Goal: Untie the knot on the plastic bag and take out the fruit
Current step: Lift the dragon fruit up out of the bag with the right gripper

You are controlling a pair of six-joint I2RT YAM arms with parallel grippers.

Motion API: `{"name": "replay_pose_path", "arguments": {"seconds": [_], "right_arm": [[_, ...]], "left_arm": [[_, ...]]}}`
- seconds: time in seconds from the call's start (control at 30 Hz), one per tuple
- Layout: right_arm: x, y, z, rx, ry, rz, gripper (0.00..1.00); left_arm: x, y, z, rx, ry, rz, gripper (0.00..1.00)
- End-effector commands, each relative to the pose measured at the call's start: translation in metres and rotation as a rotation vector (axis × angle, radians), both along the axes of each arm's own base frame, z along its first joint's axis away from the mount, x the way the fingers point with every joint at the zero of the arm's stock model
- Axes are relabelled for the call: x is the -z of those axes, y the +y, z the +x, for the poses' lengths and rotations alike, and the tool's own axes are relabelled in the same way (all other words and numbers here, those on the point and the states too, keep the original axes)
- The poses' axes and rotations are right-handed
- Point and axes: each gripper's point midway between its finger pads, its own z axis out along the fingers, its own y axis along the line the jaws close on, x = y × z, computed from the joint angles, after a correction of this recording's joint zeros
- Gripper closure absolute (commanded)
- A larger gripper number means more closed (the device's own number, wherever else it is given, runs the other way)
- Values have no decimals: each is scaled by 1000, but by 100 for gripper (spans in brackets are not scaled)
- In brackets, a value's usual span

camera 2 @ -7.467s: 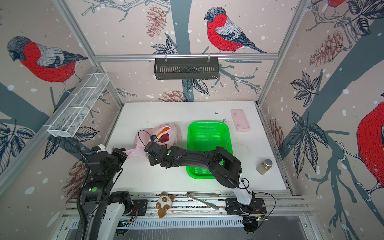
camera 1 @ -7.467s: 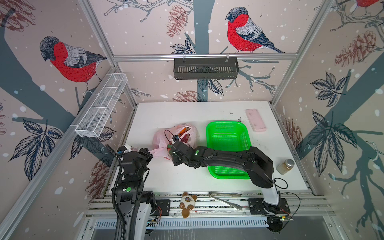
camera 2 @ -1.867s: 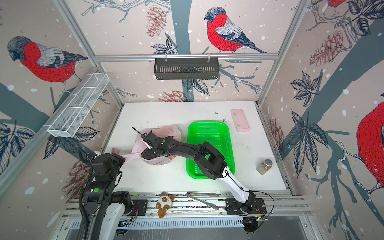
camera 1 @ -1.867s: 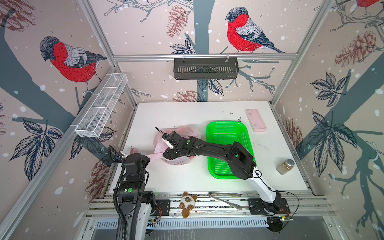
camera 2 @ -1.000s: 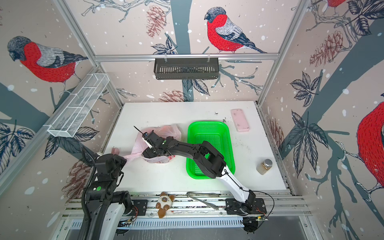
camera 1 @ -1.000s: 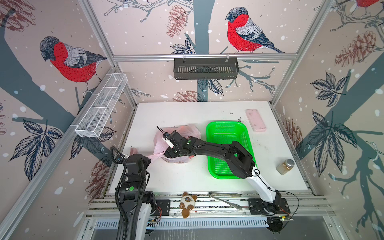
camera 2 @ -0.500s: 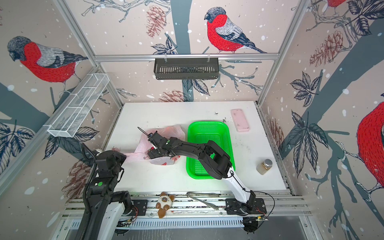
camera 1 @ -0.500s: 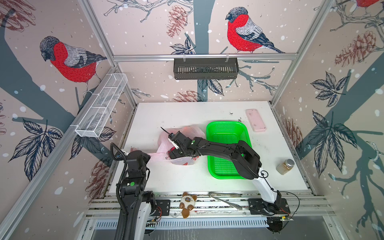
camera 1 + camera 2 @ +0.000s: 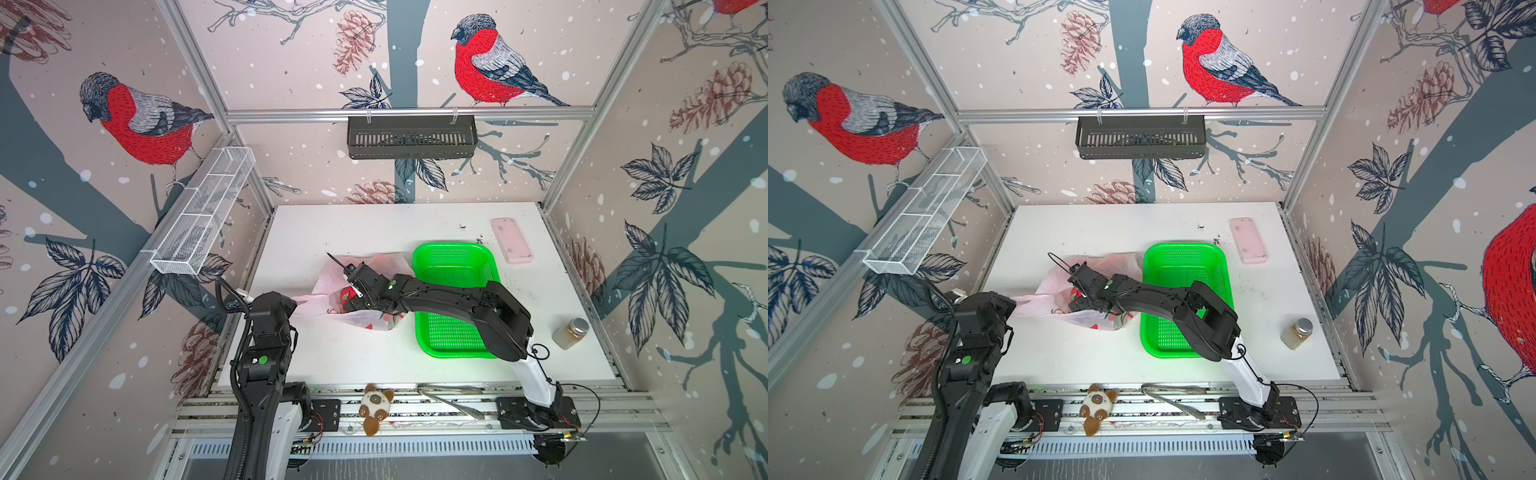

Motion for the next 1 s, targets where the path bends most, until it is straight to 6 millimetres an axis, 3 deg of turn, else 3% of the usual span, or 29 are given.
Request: {"name": "replay_pose_path", "arguments": {"seconds": [0.0, 0.23, 0.4, 0.97], "right_arm": [[-30, 9, 8, 30, -67, 82, 74], [-62, 19, -8, -35, -168, 113, 75], [-74, 23, -12, -37, -232, 99, 76], [-114, 3, -16, 25, -387, 104, 79]], "left_arm": [[-7, 1, 7, 1, -38, 8, 100], [-16, -3, 19, 28, -62, -10, 100], [-26, -4, 27, 39, -77, -6, 100], [-36, -2, 41, 34, -99, -4, 100]]}}
